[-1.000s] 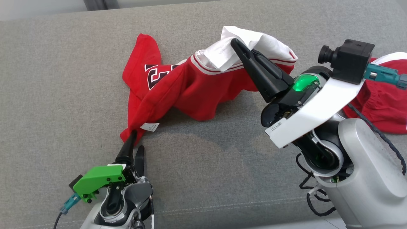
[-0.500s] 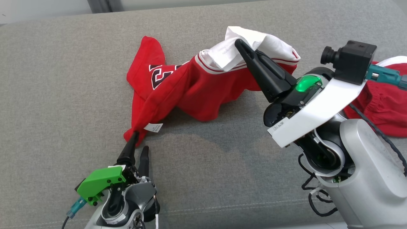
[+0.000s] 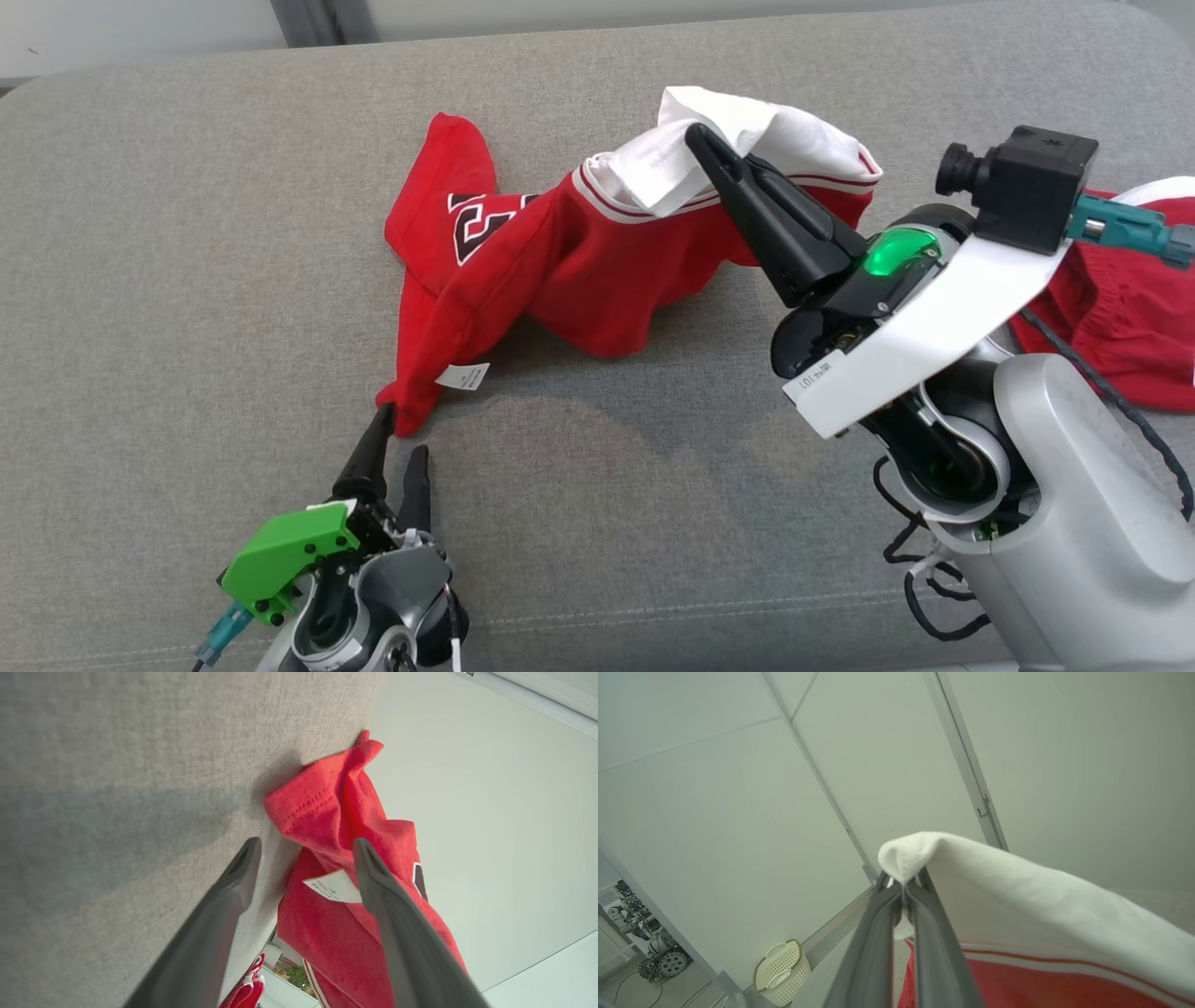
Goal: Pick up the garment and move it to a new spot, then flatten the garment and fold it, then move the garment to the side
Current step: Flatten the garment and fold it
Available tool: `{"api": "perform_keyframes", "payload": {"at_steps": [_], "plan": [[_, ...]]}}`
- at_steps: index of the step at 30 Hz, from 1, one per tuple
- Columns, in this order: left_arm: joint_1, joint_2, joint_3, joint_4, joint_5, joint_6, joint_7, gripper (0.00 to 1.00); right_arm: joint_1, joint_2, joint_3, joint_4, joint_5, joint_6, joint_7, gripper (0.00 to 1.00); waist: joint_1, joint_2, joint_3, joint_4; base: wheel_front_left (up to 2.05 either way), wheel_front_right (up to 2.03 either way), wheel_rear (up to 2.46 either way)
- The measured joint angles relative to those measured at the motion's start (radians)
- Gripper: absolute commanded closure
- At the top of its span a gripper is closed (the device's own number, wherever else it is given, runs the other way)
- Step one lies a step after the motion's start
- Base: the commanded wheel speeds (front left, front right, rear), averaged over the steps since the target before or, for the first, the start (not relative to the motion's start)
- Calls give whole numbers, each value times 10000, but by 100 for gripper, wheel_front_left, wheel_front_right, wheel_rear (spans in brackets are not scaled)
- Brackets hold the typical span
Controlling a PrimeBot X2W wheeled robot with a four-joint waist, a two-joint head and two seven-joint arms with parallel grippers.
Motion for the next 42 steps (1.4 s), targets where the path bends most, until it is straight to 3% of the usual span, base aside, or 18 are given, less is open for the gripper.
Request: {"api": "perform_keyframes", "payload": {"at_steps": [23,24,26,27,33,42], "plan": [[-851,-4,-157,980,-426,-79,-86,0,0,8,46,-15,13,0,17,100,0,0,198,-191,0,0,0],[-884,-4,-153,1020,-424,-81,-86,19,0,10,46,-15,13,0,15,100,0,0,206,-197,0,0,0],[-918,-8,-125,1091,-424,-84,-86,79,0,12,40,-15,13,-2,13,100,0,0,220,-208,0,0,0],[-929,-10,-100,1131,-418,-88,-86,100,0,12,33,-15,12,-2,13,100,0,1,225,-213,0,0,0],[-1225,52,439,752,635,-291,-86,100,78,-31,-301,86,19,-21,-134,100,0,0,210,-159,0,0,0],[-1616,1083,1774,-1114,1758,-456,-86,100,621,-272,-1649,410,848,-136,-589,100,0,0,-296,19,0,0,0]]}}
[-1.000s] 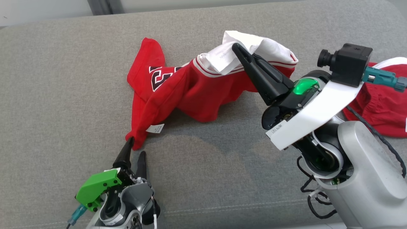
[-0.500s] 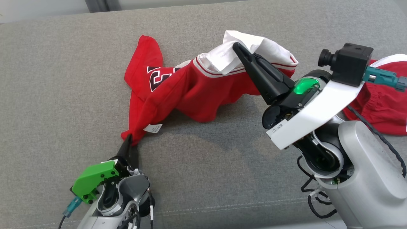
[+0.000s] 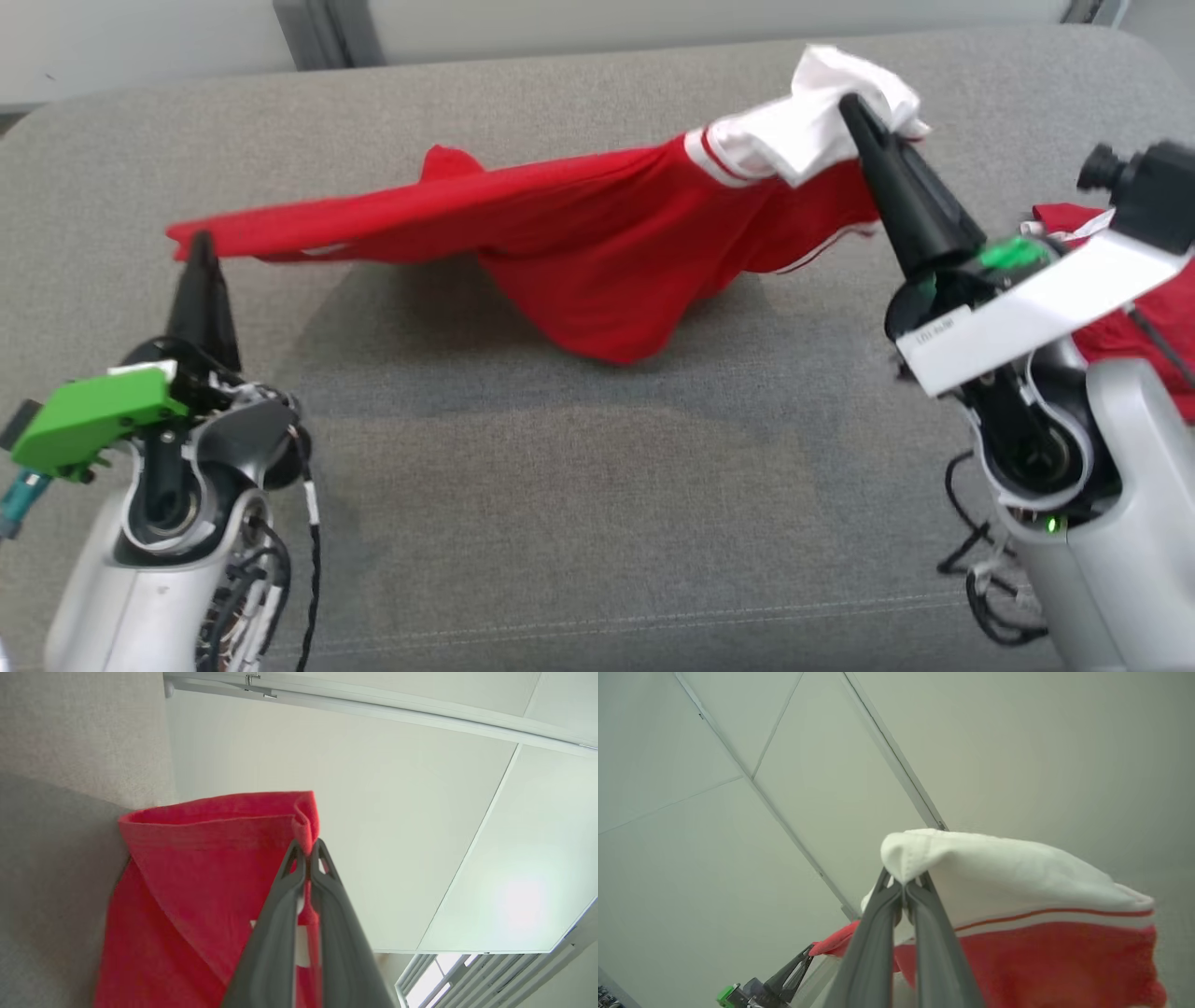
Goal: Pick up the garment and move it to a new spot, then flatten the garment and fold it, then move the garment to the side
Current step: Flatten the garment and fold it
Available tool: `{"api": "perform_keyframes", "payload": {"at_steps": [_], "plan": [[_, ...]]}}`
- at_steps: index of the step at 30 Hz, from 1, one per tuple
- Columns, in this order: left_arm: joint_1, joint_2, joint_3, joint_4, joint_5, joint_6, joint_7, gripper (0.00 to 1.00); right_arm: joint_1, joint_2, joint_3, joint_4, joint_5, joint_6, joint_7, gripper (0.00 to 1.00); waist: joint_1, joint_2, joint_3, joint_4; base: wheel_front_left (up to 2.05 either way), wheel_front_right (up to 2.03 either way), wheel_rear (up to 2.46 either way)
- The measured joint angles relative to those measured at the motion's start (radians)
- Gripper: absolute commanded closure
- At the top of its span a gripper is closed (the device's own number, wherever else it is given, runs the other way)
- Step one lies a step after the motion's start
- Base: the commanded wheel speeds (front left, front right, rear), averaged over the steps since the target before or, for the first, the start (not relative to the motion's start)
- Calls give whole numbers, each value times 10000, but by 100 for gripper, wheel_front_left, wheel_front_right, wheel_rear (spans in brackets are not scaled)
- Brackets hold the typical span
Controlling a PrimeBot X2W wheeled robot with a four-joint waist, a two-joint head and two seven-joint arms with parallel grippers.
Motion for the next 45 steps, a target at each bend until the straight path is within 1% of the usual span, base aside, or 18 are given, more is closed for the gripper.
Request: {"api": "perform_keyframes", "payload": {"at_steps": [3,5,6,8,11,14,16,19,22,25,27,30,35,37,40,41,42,45], "plan": [[38,115,447,-602,115,-27,0,100,817,198,-71,-144,633,-40,-92,100,0,0,-257,24,0,0,0],[200,205,757,-1043,270,-27,0,100,1499,533,-69,-405,1223,-40,-163,100,0,0,-449,22,0,0,0],[554,288,1016,-1597,430,-27,-2,100,2066,859,-59,-786,1764,-38,-238,100,0,0,-642,-5,0,0,0],[995,345,1189,-2253,623,-27,-2,100,2479,1095,-138,-1267,2224,-38,-380,100,0,0,-829,-68,0,0,0],[1578,443,1423,-3338,767,38,-2,100,2961,1156,-203,-2102,2790,-4,-424,100,0,0,-1059,-250,0,0,0],[2072,497,1793,-4437,1089,366,-2,100,3516,1081,-213,-3095,3285,125,-410,100,0,0,-1270,-470,0,0,0],[2387,508,2011,-5327,1379,652,-2,100,3845,1037,-314,-3933,3542,127,-408,100,0,0,-1405,-613,0,0,0],[2539,518,2002,-6792,1678,1200,-2,100,4180,802,-757,-5239,3611,92,-407,100,0,0,-1554,-773,0,0,0],[2600,575,2004,-8128,1965,1825,0,100,4200,662,-1083,-6253,3870,-159,-313,100,0,0,-1534,-836,0,0,0],[2603,690,1891,-9281,2034,2441,-2,100,4200,416,-1515,-6715,3944,-516,-130,100,0,0,-1365,-841,0,0,0],[2601,767,1799,-9647,2036,2510,0,100,4199,226,-1753,-6627,3990,-706,71,100,0,0,-1184,-825,0,0,0],[2590,989,1511,-9607,2036,2531,0,100,4118,102,-1860,-6050,4234,-848,445,100,0,0,-839,-750,0,0,0],[2057,1540,989,-8746,2034,2529,209,100,3078,71,-1987,-4431,4801,-951,1045,100,0,0,-198,-554,0,0,0],[1458,1820,669,-8065,2038,2525,418,100,2339,215,-2082,-3595,4836,-1024,1145,100,0,0,65,-454,0,0,0],[898,2153,31,-6445,2090,2506,686,100,1081,447,-2107,-2261,4811,-1024,1313,100,0,0,460,-279,0,0,0],[698,2219,-178,-5900,2109,2499,761,100,625,514,-2123,-1749,4738,-1018,1371,100,0,0,591,-216,0,0,0],[698,2219,-178,-5900,2109,2499,761,100,625,514,-2123,-1749,4738,-1018,1371,100,0,0,591,-216,0,0,0],[-351,2199,-742,-4349,2163,2497,813,100,-476,957,-2481,44,4278,-1018,1346,100,0,0,990,-8,0,0,0]]}}
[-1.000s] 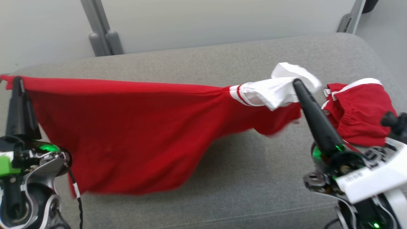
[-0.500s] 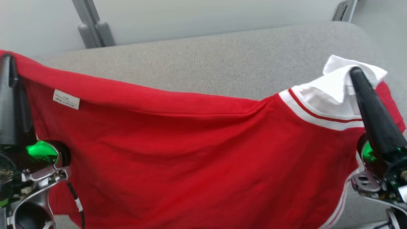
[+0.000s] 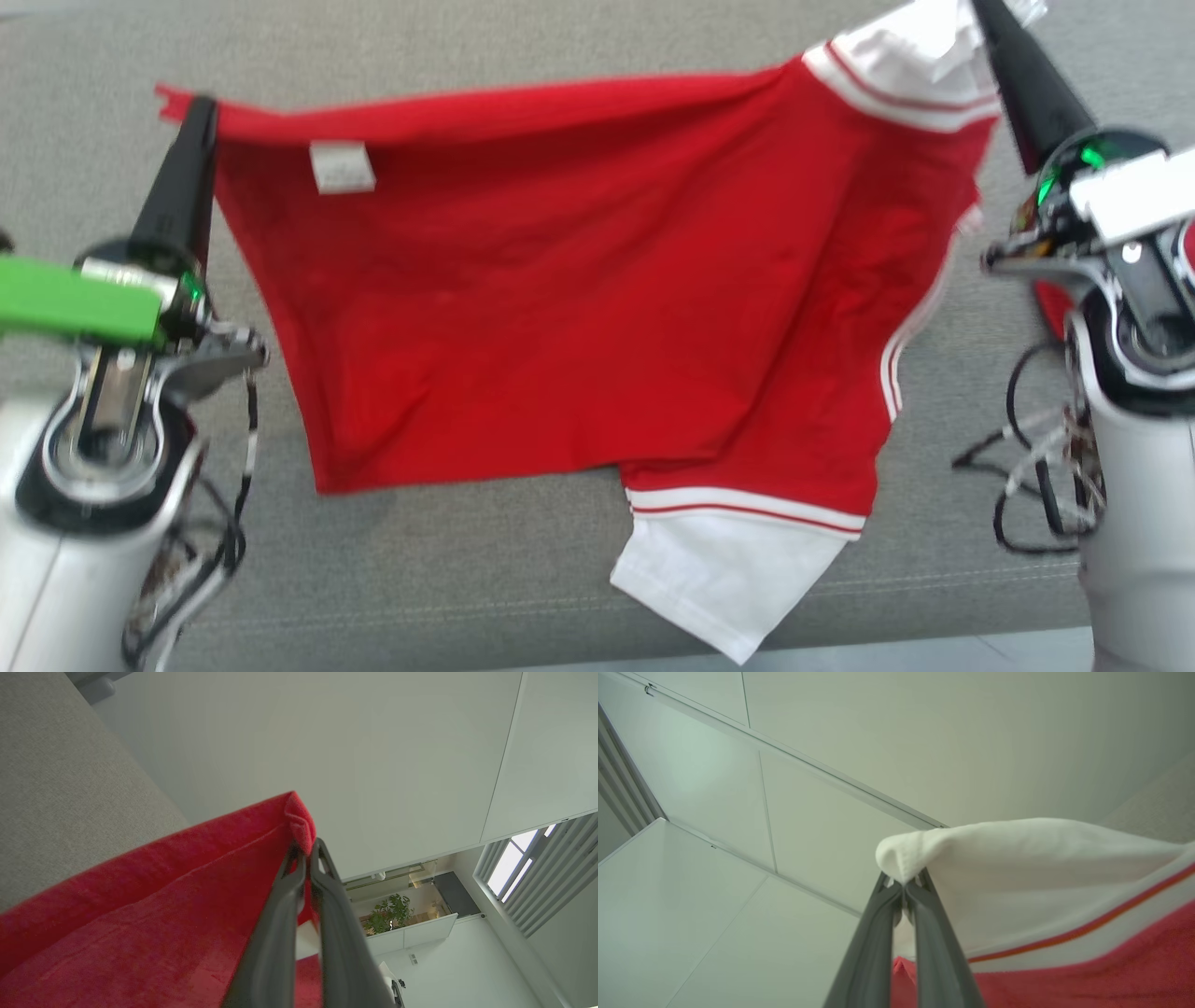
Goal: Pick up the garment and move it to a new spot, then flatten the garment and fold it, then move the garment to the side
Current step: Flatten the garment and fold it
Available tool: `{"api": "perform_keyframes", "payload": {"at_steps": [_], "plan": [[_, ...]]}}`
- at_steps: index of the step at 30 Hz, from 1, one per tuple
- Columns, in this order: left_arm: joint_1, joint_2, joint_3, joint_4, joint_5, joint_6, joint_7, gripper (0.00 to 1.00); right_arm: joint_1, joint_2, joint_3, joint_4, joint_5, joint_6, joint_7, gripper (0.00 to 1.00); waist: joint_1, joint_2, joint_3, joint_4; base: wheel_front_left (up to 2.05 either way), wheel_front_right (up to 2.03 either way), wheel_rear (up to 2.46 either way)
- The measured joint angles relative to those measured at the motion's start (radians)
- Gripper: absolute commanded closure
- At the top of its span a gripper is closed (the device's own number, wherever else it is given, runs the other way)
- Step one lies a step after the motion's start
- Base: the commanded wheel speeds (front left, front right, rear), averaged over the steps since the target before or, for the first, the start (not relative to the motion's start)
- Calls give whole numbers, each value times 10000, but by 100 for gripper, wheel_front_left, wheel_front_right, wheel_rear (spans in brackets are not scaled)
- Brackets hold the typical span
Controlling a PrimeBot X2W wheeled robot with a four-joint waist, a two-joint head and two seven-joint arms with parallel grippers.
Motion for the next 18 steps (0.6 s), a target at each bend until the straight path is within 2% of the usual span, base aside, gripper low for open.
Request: {"api": "perform_keyframes", "payload": {"at_steps": [4,10,13,17,18], "plan": [[-2123,-380,-477,1789,424,-2,-54,100,-1692,387,-763,1942,-1045,0,-383,100,0,0,522,335,0,0,0],[-5007,-1402,-19,3496,1051,-10,-596,100,-5278,514,-780,3394,-2334,2,-1055,100,0,0,1298,809,0,0,0],[-6125,-1944,393,3415,1135,-10,-673,100,-6572,485,-644,3463,-2721,0,-1463,100,0,0,1560,1001,0,0,0],[-7473,-2044,1104,2656,1281,-15,-732,100,-8014,451,-174,2658,-2571,2,-1499,100,0,0,1941,1075,0,0,0],[-7680,-2029,1298,2477,1365,-161,-761,100,-8169,437,21,2355,-2506,6,-1499,100,0,0,2057,1068,0,0,0]]}}
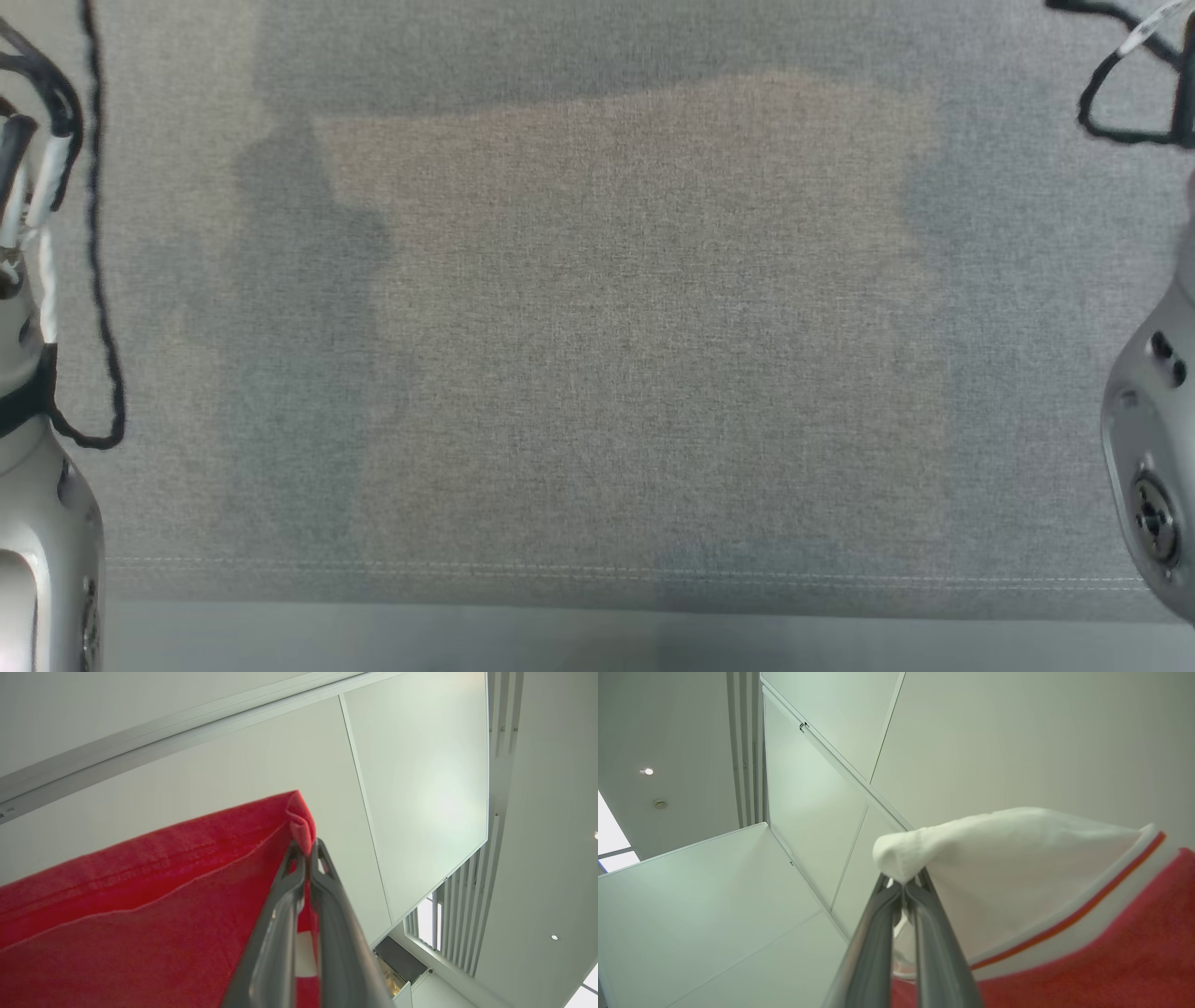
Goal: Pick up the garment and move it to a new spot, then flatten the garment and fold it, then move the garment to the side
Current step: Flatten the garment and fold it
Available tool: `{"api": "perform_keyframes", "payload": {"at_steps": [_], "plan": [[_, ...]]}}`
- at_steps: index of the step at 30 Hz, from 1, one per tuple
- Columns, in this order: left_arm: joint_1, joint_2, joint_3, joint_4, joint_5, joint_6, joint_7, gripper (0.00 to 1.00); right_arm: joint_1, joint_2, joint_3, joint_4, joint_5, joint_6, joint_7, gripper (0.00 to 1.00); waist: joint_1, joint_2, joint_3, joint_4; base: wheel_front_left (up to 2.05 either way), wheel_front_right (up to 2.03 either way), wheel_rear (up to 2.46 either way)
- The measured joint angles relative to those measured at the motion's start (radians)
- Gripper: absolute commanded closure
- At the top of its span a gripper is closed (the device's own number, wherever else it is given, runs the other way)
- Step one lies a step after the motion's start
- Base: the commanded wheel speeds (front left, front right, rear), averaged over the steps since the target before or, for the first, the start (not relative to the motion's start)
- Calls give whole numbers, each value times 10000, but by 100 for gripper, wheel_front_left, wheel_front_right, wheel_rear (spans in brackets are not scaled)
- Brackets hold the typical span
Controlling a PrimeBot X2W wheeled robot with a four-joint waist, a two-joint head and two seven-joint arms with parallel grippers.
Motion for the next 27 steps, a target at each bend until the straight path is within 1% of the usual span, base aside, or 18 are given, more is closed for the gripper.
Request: {"api": "perform_keyframes", "payload": {"at_steps": [1,2,3,4,6,8,10,12,13,15,16,18,21,25,27], "plan": [[-49,59,90,-98,203,-280,-12,100,33,-6,192,-209,203,12,-13,100,0,0,114,-18,0,0,0],[29,65,61,-98,324,-640,-15,100,236,-10,291,-253,366,159,-67,100,0,-1,219,-43,0,0,0],[278,40,-40,-73,389,-884,-54,100,698,13,290,-316,441,207,-84,100,0,-1,314,-74,0,0,0],[675,31,-224,-50,477,-1007,-52,100,1344,19,213,-395,583,190,-86,100,0,-1,394,-99,0,0,0],[1881,-98,-568,105,711,-1296,-48,100,3027,-46,31,-407,838,167,-111,100,0,0,535,-136,0,0,0],[3422,-123,-826,522,899,-1542,-40,100,5010,-40,-77,-309,1189,173,-238,100,1,0,602,-171,0,0,0],[4974,-134,-874,1055,905,-1804,-38,100,6844,48,-90,-104,1396,186,-504,100,1,-1,556,-189,0,0,0],[6225,-205,-779,1524,882,-2096,-38,100,8274,81,63,69,1708,387,-585,100,1,0,435,-206,0,0,0],[6689,-303,-625,1724,826,-2151,-38,100,8796,128,128,159,1939,456,-754,100,1,0,352,-216,0,0,0],[7347,-537,-234,2008,773,-2153,-36,100,9473,128,470,199,2243,727,-863,100,0,-1,142,-246,0,0,0],[7561,-642,-69,2061,748,-2176,-36,100,9636,167,537,226,2399,731,-1039,100,0,-1,28,-268,0,0,0],[7845,-807,92,2151,755,-2268,-36,100,9989,182,723,299,2803,894,-1187,100,0,0,-213,-314,0,0,0],[8232,-1168,431,2232,698,-2320,-36,100,10672,196,957,412,3022,1072,-1360,100,0,-1,-596,-377,0,0,0],[8817,-1266,652,2351,694,-2364,-36,100,11527,215,1151,445,3241,1233,-1553,100,0,-1,-1136,-428,0,0,0],[9089,-1260,721,2395,777,-2366,-36,100,11952,230,1354,428,3296,1241,-1584,100,0,-1,-1414,-433,0,0,0]]}}
